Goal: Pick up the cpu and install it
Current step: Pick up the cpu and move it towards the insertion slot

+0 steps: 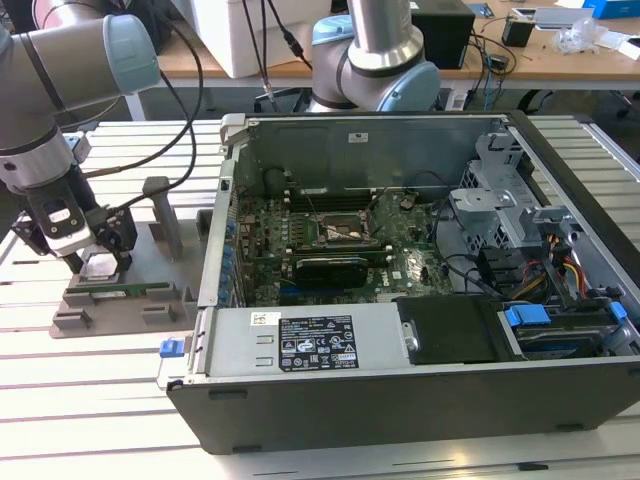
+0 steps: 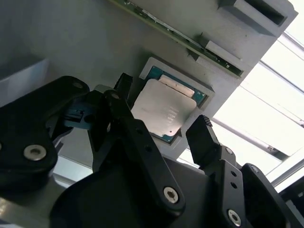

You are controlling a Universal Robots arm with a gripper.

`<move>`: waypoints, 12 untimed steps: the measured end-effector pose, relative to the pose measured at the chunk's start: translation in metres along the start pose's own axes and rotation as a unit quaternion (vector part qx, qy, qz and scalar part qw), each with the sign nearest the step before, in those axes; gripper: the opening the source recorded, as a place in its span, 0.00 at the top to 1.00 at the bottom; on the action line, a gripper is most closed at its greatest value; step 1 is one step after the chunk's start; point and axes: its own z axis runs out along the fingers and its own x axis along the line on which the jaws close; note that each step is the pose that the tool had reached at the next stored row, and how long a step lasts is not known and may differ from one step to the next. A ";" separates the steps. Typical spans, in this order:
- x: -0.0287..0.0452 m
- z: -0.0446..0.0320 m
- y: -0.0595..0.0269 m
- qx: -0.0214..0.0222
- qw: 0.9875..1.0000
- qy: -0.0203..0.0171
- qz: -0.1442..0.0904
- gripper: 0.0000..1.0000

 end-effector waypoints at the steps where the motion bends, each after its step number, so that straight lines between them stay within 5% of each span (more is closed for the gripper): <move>1: 0.0002 0.0003 0.0000 0.000 1.000 0.000 0.000 0.27; 12: 0.0007 0.0025 0.0001 0.000 1.000 0.000 -0.001 0.28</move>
